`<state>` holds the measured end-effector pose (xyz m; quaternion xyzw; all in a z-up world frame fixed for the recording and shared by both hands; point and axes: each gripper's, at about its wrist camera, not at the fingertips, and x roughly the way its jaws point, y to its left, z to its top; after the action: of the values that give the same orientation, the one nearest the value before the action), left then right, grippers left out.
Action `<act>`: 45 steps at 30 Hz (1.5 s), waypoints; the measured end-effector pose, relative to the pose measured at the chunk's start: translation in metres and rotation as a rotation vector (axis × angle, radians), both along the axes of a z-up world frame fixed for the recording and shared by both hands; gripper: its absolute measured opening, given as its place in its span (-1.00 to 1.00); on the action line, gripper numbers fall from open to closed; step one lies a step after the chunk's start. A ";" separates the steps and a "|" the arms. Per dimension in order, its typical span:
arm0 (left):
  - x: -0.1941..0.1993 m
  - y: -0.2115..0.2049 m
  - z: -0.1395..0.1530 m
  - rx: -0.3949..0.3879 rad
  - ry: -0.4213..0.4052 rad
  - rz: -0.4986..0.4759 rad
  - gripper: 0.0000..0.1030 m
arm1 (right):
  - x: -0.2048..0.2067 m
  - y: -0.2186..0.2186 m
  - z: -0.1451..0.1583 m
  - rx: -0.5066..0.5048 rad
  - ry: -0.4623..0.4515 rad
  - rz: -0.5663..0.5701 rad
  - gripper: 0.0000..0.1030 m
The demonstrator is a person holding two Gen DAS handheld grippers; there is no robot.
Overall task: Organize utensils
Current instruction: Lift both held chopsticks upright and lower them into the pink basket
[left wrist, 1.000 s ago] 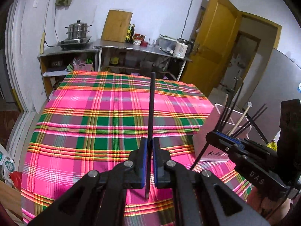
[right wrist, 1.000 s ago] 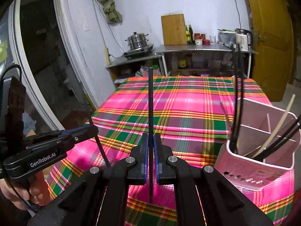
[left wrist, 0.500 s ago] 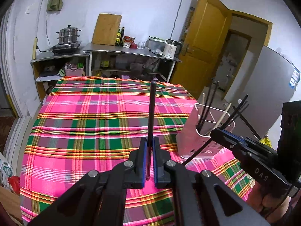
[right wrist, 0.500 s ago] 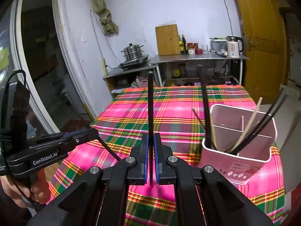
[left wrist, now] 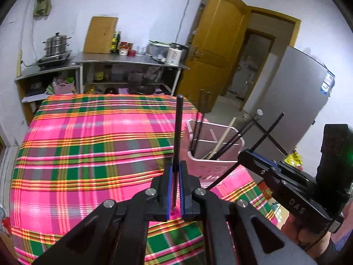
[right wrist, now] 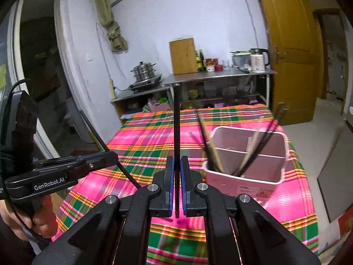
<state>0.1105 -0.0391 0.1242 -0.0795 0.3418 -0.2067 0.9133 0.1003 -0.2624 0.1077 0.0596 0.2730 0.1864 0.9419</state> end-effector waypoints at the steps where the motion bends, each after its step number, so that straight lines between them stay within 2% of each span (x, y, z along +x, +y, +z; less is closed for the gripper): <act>1: 0.002 -0.004 0.002 -0.003 -0.001 -0.009 -0.88 | 0.000 -0.005 0.001 0.004 -0.002 -0.012 -0.90; 10: 0.016 -0.038 0.028 -0.018 -0.041 -0.078 -0.88 | 0.002 -0.043 0.025 0.037 -0.047 -0.089 -0.90; 20: 0.042 -0.057 0.058 -0.044 -0.102 -0.095 -0.88 | 0.020 -0.065 0.055 0.061 -0.119 -0.147 -0.90; 26: 0.058 -0.069 0.062 -0.041 -0.118 -0.104 -0.88 | 0.032 -0.065 0.052 0.060 -0.118 -0.163 -0.90; 35: 0.079 -0.074 0.053 -0.050 -0.093 -0.094 -0.89 | 0.047 -0.069 0.039 0.059 -0.089 -0.174 -0.90; 45: 0.086 -0.079 0.058 -0.058 -0.109 -0.101 -0.89 | 0.051 -0.066 0.034 0.054 -0.063 -0.178 -0.90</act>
<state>0.1968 -0.1186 0.1823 -0.0773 0.2888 -0.2665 0.9163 0.1515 -0.3282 0.1416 0.1031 0.2316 0.1108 0.9610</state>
